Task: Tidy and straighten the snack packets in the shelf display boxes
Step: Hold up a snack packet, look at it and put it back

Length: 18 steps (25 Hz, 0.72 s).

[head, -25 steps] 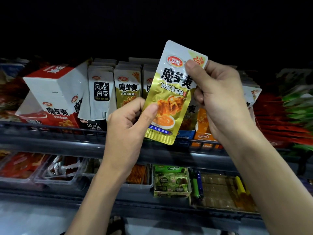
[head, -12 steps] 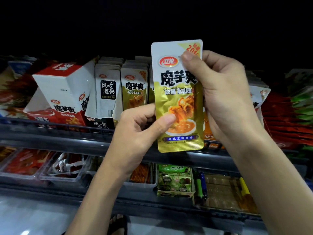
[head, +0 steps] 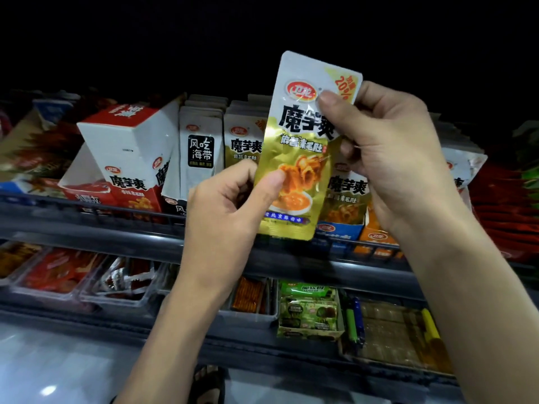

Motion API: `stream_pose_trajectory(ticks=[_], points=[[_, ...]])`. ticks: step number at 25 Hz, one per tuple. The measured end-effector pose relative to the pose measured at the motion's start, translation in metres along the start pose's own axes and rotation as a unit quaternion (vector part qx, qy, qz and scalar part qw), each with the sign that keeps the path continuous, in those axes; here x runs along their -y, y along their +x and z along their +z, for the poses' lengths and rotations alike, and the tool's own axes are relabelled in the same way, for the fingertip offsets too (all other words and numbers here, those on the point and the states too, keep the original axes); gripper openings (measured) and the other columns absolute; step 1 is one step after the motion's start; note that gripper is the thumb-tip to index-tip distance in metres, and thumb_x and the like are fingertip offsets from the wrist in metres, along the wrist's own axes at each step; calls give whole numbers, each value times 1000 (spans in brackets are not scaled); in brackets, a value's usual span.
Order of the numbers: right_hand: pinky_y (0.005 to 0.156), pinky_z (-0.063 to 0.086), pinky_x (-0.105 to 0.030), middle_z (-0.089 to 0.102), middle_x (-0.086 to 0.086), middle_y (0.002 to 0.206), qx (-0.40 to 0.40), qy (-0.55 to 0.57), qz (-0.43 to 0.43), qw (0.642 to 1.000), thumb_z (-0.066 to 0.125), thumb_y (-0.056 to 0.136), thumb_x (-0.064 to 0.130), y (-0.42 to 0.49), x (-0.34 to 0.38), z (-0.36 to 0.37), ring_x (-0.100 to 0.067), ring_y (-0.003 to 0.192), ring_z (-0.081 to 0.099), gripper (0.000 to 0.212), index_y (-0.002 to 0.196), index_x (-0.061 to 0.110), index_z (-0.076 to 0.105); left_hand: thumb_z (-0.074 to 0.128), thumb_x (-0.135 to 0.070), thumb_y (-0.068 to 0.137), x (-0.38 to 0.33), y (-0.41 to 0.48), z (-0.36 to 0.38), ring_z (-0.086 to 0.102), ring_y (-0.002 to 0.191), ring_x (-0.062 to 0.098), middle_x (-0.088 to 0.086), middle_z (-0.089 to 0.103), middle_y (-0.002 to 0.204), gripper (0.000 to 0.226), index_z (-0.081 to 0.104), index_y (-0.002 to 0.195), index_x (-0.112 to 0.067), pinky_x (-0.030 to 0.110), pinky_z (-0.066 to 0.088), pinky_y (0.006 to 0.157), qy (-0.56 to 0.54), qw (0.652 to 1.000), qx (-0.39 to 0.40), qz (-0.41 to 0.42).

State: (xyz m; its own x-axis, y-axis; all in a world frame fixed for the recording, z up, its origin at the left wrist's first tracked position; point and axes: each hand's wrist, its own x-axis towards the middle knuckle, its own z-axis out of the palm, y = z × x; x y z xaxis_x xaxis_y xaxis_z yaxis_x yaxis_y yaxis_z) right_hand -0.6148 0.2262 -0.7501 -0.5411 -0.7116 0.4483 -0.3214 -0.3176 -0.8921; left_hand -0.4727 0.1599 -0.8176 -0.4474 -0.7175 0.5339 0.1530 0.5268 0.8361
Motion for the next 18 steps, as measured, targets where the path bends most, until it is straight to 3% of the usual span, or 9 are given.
stream_pose_trajectory(ticks=[4,7,9,13,16,18], points=[[65,48,-19,68,7,85,-40,-49,-93,994,63,97,16,10,-15,18,-1,75,63,8,97,9,66,57,-41,94,17,4,-7,61,83,20,-7,65,93,23,63,107,-23,37,49,66,287,953,-64,-79],[73,54,-38,68,1,91,-94,-80,-162,979,61,97,20,22,-28,32,-15,86,65,13,103,10,66,57,-36,93,19,6,-18,60,88,20,-11,62,104,23,57,114,-26,33,42,68,334,930,-82,-129],[77,55,-43,69,2,97,-112,-111,-191,969,60,98,22,27,-35,43,-16,93,66,16,105,10,67,56,-34,94,19,5,-22,58,84,19,-8,64,100,17,59,109,-27,31,39,67,376,914,-65,-138],[78,53,-32,67,12,100,-126,-261,-215,932,60,98,27,31,-49,64,-6,92,63,14,108,18,66,53,-37,94,18,2,-22,54,81,15,-5,68,102,17,66,102,-29,29,38,68,417,895,-1,-158],[73,52,-38,70,5,99,-89,-369,-209,901,61,97,26,33,-65,74,-17,92,66,12,105,19,66,53,-37,94,19,3,-24,56,83,17,-5,68,103,18,67,101,-29,29,38,69,418,894,6,-162],[67,48,-34,71,-1,96,-64,-445,-195,872,62,96,22,33,-77,79,-24,89,67,8,101,17,66,52,-37,94,19,4,-24,51,80,16,-6,66,103,18,67,101,-30,28,36,68,420,892,7,-168]])
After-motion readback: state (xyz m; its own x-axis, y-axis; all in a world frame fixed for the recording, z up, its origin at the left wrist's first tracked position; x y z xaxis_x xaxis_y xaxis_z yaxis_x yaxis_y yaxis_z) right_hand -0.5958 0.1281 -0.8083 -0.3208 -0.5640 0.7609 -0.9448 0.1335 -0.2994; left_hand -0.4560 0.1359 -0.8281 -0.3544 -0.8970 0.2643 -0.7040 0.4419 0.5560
